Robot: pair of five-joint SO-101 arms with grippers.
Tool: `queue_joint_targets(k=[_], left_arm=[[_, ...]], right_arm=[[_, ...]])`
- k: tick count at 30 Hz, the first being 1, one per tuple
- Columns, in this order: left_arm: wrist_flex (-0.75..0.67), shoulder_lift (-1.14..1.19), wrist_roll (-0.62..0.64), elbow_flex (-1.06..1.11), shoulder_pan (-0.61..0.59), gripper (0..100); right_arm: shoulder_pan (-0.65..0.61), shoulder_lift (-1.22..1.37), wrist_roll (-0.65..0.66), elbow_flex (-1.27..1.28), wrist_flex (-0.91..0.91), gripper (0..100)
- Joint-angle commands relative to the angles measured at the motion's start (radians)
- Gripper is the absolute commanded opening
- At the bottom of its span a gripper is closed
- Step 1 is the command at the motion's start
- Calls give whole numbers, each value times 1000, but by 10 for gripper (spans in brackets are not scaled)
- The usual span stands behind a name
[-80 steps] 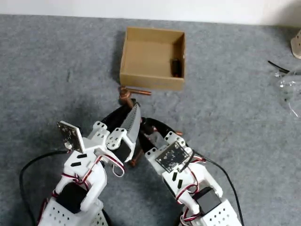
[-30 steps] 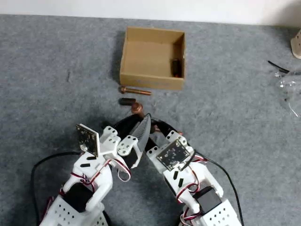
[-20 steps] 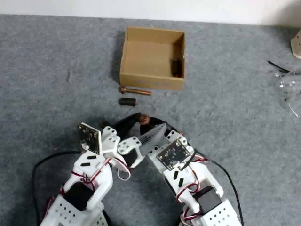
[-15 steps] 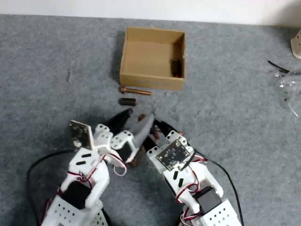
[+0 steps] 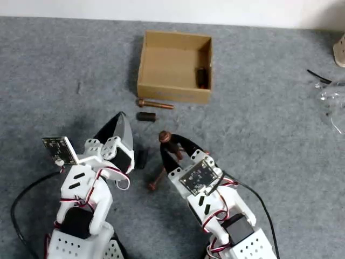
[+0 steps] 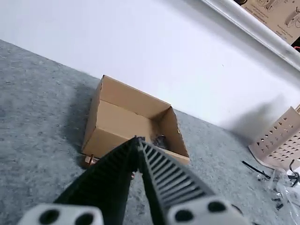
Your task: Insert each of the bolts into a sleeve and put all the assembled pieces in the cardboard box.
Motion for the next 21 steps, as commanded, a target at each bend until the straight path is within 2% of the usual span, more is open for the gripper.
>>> queue_joint_targets(k=[1, 4, 8, 9, 13, 16, 19, 21], left_arm=[[0, -12, -161, -2, -8, 6], [9, -4, -368, 1, -10, 6], [140, -10, -818, 1, -4, 6], [155, -8, -844, 8, 16, 6], [149, -8, -798, 44, 31, 6], [58, -10, -799, 110, 25, 6], [-66, -1, -793, 137, -59, 6], [-78, -1, -783, 137, -97, 6]], right_arm=[[21, -24, 8, 140, -5, 5], [21, -24, 8, 140, -5, 5], [24, -19, 5, 139, -4, 5], [33, -18, 3, 139, -4, 5], [87, -22, 3, 139, -5, 5], [93, -22, 8, 137, -5, 5], [125, -22, 3, 137, -5, 5], [130, -22, 3, 139, -21, 5]])
